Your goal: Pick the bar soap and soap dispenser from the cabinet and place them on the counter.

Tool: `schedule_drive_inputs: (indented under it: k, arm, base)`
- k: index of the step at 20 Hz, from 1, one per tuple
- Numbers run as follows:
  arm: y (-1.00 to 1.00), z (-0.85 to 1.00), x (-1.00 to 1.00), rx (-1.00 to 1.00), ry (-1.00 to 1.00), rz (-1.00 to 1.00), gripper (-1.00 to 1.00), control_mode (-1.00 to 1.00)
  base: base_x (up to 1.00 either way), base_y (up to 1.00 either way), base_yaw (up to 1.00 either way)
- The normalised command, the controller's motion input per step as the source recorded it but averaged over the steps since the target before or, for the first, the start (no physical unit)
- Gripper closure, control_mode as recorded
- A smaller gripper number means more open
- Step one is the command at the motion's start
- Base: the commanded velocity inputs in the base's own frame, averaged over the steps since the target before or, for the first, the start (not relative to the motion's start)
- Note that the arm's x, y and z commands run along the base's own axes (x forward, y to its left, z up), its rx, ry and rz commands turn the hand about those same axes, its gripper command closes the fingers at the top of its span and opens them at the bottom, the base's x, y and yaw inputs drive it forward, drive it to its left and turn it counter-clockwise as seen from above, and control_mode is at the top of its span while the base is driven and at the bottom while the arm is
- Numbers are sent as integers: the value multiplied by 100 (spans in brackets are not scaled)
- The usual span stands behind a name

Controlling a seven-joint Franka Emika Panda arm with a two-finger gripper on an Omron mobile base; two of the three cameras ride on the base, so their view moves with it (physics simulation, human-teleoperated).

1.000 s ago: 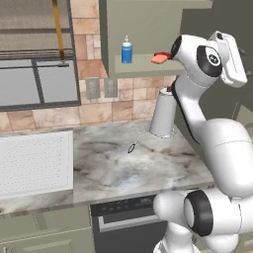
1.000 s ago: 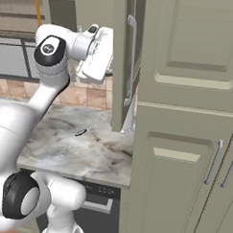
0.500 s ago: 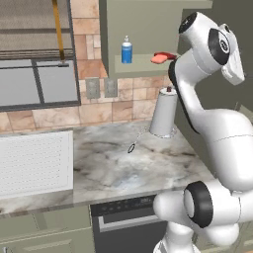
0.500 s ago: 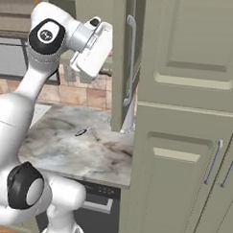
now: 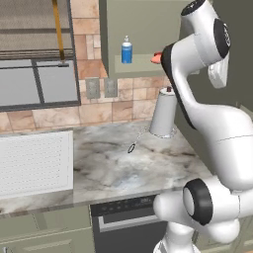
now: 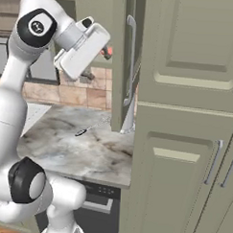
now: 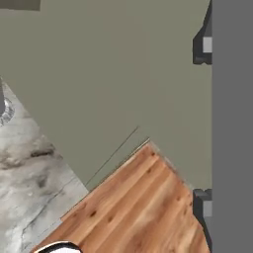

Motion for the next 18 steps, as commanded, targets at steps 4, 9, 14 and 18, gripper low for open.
schedule_drive_inputs:
  k: [4,9,14,18]
  arm:
    - [24,-20,-24,19,-17,0,-100,-100]
    - [27,-13,-13,13,-20,0,-100,-100]
    - [21,-11,-7,7,-21,-5,-100,-100]
    - [14,-9,0,20,-17,-7,-100,-100]
  base:
    - [0,0,0]
    - [0,0,0]
    - [0,0,0]
    - [0,0,0]
